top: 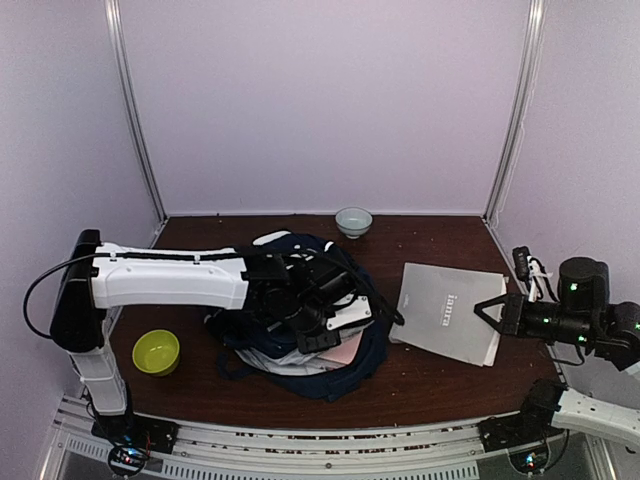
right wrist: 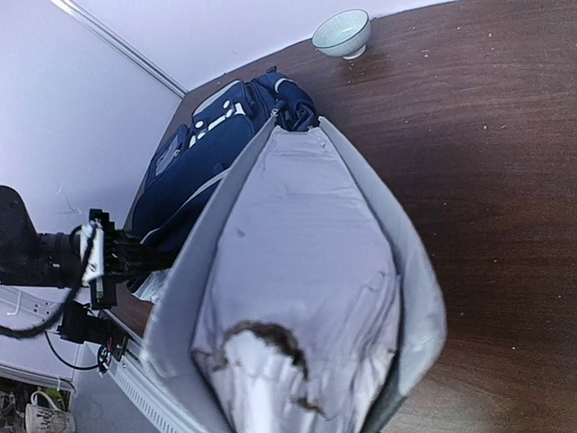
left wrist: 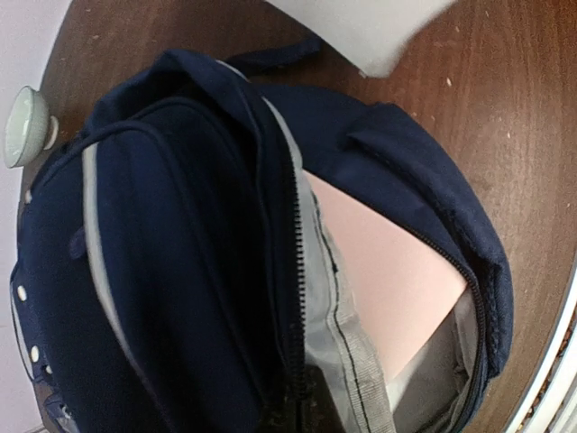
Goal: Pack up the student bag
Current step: Open the largest pocket of the student bag, then place the book in the largest pocket of the bag.
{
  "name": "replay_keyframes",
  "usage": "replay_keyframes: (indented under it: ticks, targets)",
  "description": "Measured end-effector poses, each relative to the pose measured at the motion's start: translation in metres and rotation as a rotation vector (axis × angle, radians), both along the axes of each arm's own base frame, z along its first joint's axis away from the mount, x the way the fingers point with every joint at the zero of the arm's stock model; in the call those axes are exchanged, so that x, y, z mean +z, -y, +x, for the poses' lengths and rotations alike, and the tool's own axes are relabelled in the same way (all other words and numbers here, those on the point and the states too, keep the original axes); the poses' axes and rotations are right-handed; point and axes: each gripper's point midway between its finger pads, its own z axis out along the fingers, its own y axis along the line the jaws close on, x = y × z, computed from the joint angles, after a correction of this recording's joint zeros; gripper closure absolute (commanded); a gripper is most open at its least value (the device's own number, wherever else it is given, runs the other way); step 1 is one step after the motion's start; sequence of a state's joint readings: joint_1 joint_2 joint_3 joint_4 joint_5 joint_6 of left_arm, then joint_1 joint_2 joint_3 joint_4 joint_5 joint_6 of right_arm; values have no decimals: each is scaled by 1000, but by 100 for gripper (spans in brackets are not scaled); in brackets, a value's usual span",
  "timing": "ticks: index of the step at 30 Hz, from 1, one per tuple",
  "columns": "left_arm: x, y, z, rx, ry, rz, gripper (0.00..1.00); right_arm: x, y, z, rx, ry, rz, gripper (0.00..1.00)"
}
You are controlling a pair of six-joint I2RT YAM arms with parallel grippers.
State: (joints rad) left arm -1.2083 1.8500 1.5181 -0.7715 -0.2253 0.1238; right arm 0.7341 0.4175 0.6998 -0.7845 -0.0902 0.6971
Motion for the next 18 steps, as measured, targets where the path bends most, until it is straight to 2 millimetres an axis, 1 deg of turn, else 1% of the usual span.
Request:
replay_keyframes:
  ticks: [1,3,5,7,8,9,10,12,13,15,18]
  targets:
    - [8,-2,3,15,5,-19,100,0,-2,0,3,-8,9,81]
    - [36,-10,12,60,28,-99,100,2,-6,0,11,-21,35,81]
    - [79,-23,26,119,69,-214,100,8,-14,0,23,-31,86,82]
    - [129,-40,41,175,137,-340,100,17,-24,3,37,-34,158,82]
    - [150,-49,46,196,169,-391,100,20,-30,4,43,-39,204,83]
    - [168,-59,50,214,198,-429,100,23,-37,6,52,-42,246,84]
    - [179,-64,50,218,218,-454,100,24,-45,9,59,-52,303,84]
    - [191,-66,50,206,239,-480,100,16,-60,17,64,-92,389,85]
    - [191,-65,50,197,243,-482,100,8,-67,21,60,-124,419,85]
    - [187,-60,49,172,240,-472,100,-14,-80,30,44,-199,449,85]
    - [175,-48,47,126,211,-447,100,-36,-98,43,21,-280,461,85]
